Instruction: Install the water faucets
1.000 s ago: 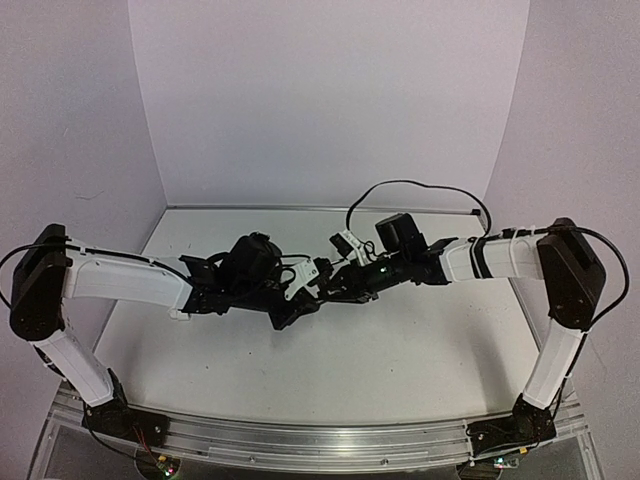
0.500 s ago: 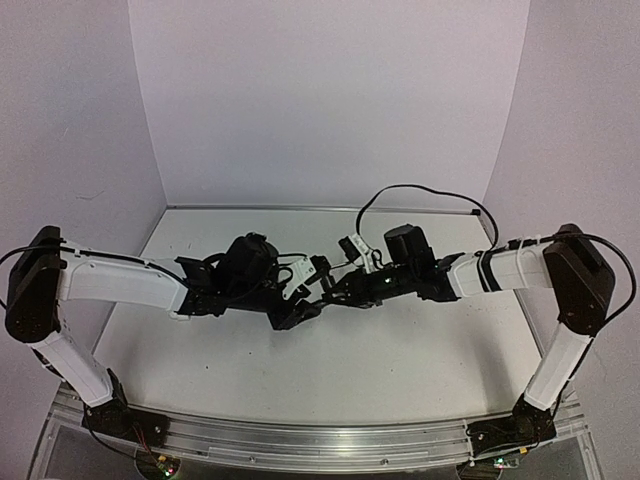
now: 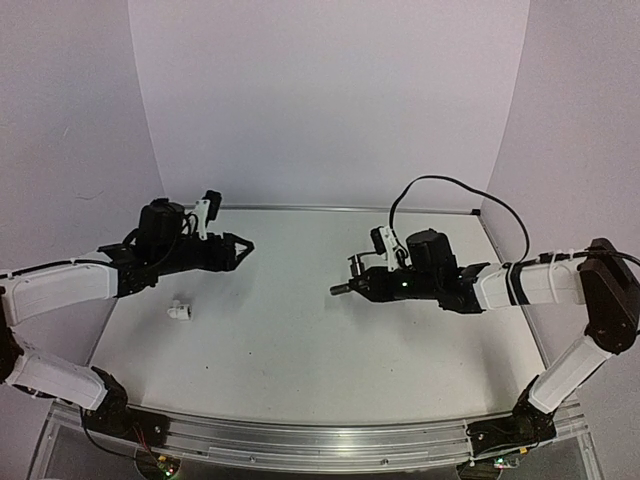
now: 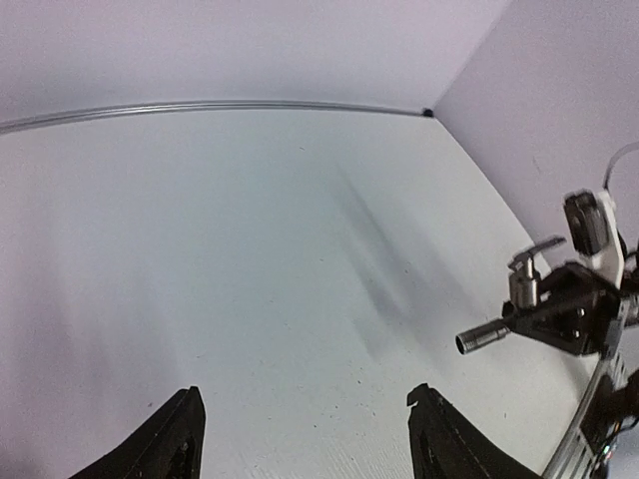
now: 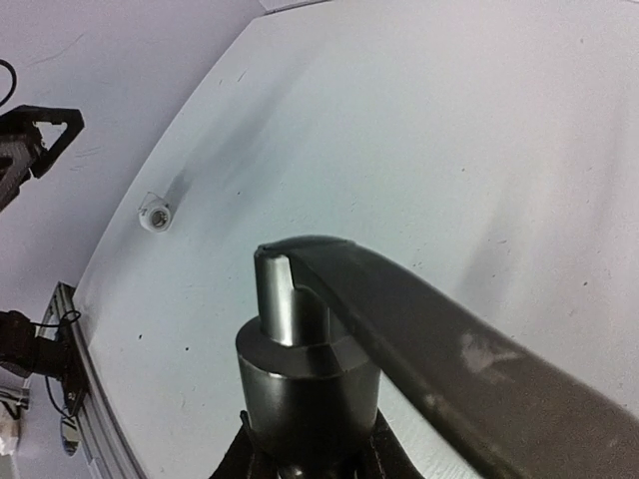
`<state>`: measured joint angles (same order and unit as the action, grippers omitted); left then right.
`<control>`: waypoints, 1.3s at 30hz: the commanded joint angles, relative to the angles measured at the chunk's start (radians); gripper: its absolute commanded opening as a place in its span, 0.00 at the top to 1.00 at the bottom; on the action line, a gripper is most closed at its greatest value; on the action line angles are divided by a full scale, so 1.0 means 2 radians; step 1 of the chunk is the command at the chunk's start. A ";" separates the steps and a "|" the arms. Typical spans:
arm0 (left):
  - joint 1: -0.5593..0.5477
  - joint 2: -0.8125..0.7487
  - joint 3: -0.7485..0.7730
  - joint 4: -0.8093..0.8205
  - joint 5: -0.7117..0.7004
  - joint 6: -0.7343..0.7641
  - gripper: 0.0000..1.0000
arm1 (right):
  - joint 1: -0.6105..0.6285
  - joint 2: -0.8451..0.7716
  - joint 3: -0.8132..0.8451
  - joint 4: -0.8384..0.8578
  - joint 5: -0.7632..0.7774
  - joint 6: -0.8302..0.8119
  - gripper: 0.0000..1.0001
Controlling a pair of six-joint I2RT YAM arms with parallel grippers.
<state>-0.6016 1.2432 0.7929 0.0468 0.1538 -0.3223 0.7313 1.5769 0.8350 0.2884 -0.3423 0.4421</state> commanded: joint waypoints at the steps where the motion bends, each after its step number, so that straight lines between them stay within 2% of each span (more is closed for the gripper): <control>1: 0.047 -0.039 -0.010 -0.093 -0.014 -0.137 0.27 | 0.014 -0.022 0.000 0.021 0.055 -0.048 1.00; 9: 0.097 -0.055 0.005 -0.296 -0.158 -0.241 0.24 | 0.020 -0.024 -0.002 0.020 0.070 -0.063 1.00; 12: 0.117 -0.043 0.004 -0.337 -0.175 -0.256 0.24 | 0.020 -0.025 -0.003 0.020 0.061 -0.062 1.00; 17: 0.178 -0.017 -0.015 -0.336 -0.119 -0.262 0.17 | 0.020 -0.029 -0.006 0.021 0.051 -0.059 1.00; 24: 0.192 0.068 0.015 -0.333 -0.069 -0.289 0.17 | 0.020 -0.032 -0.012 0.021 0.046 -0.049 1.00; 27: 0.194 0.089 0.024 -0.323 -0.062 -0.259 0.19 | 0.020 -0.037 -0.017 0.022 0.046 -0.046 1.00; 32: 0.193 0.130 0.049 -0.322 -0.070 -0.161 0.13 | 0.021 -0.041 -0.022 0.024 0.043 -0.046 1.00; 35: 0.190 0.148 0.064 -0.322 -0.072 -0.127 0.08 | 0.021 -0.038 -0.020 0.026 0.040 -0.047 1.00; 39: 0.186 0.178 0.077 -0.340 -0.072 -0.100 0.07 | 0.021 -0.035 -0.016 0.030 0.034 -0.047 1.00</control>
<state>-0.2226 1.5555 0.8946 -0.6026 0.0086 -0.6308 0.7692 1.5383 0.7933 0.2773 -0.2560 0.3454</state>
